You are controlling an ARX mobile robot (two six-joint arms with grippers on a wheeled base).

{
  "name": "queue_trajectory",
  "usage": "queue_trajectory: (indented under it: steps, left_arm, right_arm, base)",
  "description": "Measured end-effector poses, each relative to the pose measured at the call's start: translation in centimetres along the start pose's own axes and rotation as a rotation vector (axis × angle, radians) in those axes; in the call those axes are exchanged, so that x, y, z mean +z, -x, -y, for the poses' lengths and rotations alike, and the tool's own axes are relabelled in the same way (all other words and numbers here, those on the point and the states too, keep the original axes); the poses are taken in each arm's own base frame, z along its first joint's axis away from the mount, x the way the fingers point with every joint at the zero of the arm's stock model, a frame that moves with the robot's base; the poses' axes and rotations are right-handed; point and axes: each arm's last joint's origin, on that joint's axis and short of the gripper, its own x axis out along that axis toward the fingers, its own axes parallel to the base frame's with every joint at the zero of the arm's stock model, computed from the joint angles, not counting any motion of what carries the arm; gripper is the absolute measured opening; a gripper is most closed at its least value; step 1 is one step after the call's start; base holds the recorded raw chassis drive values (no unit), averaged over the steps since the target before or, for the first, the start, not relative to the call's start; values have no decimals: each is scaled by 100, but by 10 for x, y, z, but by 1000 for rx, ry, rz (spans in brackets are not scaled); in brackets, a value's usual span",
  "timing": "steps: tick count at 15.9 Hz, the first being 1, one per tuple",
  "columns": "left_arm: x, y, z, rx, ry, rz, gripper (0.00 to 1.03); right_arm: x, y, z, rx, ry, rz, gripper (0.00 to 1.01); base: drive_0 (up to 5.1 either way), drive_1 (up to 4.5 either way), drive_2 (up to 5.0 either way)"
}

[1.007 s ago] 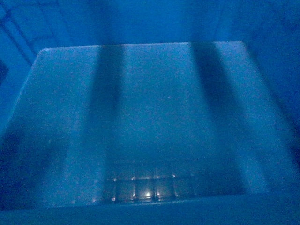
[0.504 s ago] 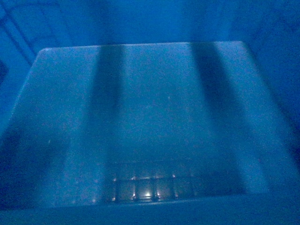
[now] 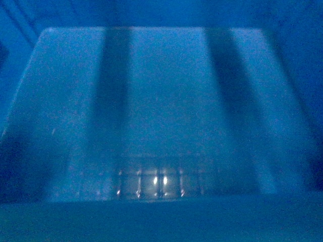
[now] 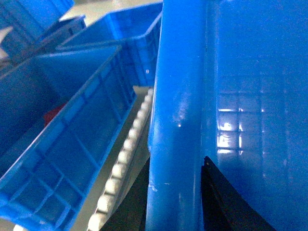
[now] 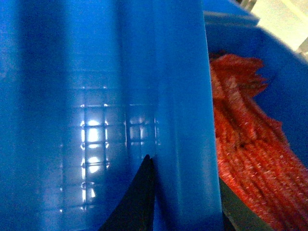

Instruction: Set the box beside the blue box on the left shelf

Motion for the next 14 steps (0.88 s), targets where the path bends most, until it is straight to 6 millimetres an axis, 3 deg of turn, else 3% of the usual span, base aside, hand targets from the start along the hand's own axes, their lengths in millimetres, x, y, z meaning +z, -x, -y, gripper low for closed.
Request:
queue_trajectory:
  steps: [2, 3, 5, 7, 14]
  left_arm:
    - [-1, -11, -14, 18, -8, -66, 17]
    - [14, -18, -29, 25, 11, -65, 17]
    - [19, -31, -41, 48, 3, -109, 17]
    - [7, -49, -44, 47, -31, -197, 17]
    - [-10, -74, -40, 30, -64, -262, 17]
  right_arm:
    - [4, -10, -11, 76, -19, -78, 18]
    - [30, -16, -15, 135, -60, -131, 16]
    - [45, -30, -26, 222, -85, -181, 13]
    - [33, -46, -39, 246, -75, -268, 12]
    - [18, -67, -50, 253, -84, -353, 12]
  base:
    - [0, 0, 0]
    - [0, 0, 0]
    - [0, 0, 0]
    - [0, 0, 0]
    - [0, 0, 0]
